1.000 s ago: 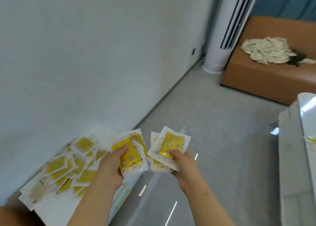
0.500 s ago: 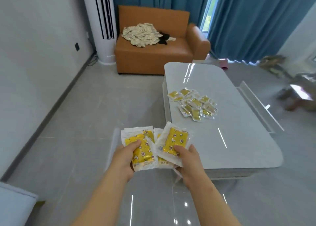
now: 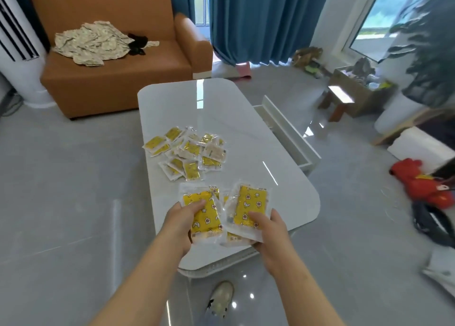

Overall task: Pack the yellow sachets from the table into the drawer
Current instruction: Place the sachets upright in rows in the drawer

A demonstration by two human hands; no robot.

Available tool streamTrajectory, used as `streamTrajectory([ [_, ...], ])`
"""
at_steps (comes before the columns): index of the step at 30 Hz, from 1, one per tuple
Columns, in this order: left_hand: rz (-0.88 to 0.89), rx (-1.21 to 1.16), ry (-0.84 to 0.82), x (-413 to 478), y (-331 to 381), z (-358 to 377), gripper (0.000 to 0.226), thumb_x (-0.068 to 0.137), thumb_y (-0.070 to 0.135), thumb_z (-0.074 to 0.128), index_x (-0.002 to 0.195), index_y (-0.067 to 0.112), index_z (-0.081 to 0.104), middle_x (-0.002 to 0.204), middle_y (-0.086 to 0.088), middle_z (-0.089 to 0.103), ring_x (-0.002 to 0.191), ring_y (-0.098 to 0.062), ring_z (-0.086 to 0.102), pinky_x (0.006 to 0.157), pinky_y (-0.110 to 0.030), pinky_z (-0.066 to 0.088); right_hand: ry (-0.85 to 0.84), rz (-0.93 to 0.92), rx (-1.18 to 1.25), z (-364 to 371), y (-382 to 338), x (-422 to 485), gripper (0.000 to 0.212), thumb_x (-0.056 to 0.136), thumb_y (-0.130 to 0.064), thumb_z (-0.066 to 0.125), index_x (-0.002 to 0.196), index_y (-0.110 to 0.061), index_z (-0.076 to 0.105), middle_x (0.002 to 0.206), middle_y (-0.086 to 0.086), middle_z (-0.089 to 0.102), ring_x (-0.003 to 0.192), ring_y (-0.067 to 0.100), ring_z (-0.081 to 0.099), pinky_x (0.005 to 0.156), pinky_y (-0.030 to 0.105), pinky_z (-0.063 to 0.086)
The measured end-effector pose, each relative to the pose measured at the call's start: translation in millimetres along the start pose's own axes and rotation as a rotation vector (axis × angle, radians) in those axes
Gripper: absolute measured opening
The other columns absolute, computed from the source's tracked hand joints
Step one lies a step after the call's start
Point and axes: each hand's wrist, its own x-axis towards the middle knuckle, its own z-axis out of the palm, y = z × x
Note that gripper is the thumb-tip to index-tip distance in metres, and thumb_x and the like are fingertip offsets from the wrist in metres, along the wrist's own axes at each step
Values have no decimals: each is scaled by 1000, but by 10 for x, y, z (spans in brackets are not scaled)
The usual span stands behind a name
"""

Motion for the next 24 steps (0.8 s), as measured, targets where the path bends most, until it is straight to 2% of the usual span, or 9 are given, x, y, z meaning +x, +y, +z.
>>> streamTrajectory([
  [3,26,41,-40,363,208,590,13,87,10,63,97,14,57,88,-10,67,76,-27,65,74,-43,54,29,-12,35,-191,-423,438,15,88,-8,57,100,-16,60,102,10,68,91,29,64,71,37,55],
  [6,50,105,-89,597,391,1254,16,86,11,64,100,13,56,86,-7,66,73,-24,64,63,-33,52,45,-20,67,-415,-878,795,14,89,-8,57,100,-15,59,102,11,69,90,30,66,75,40,55],
  [10,44,185,-162,816,522,2129,20,86,12,64,105,12,57,92,-10,68,74,-24,65,54,-30,52,105,-68,137,-852,-1377,1231,16,89,-7,56,99,-19,60,94,5,70,84,25,67,71,38,56],
  [13,60,213,-185,975,530,2713,10,87,10,63,93,14,56,86,-8,67,70,-22,64,43,-26,50,125,-84,183,-1264,-1654,1562,17,90,-7,56,97,-22,61,94,3,70,85,24,67,72,39,56],
  [16,72,225,-192,1212,426,3355,11,87,9,63,93,16,57,90,-10,68,74,-25,65,55,-33,52,127,-86,188,-1766,-1864,1972,18,90,-8,56,101,-21,61,101,6,70,91,27,67,77,41,56],
  [20,16,204,-183,1493,202,4319,14,88,9,62,99,13,56,92,-11,67,76,-28,66,60,-39,55,89,-81,124,-2635,-2275,2488,19,90,-8,56,105,-18,61,101,6,70,91,26,66,76,39,54],
  [24,-76,161,-124,1642,54,5159,12,89,9,60,101,11,58,88,-12,68,75,-27,65,63,-41,55,78,-52,14,-3513,-2785,2860,14,91,-7,54,98,-18,59,95,5,70,82,22,66,63,31,50],
])
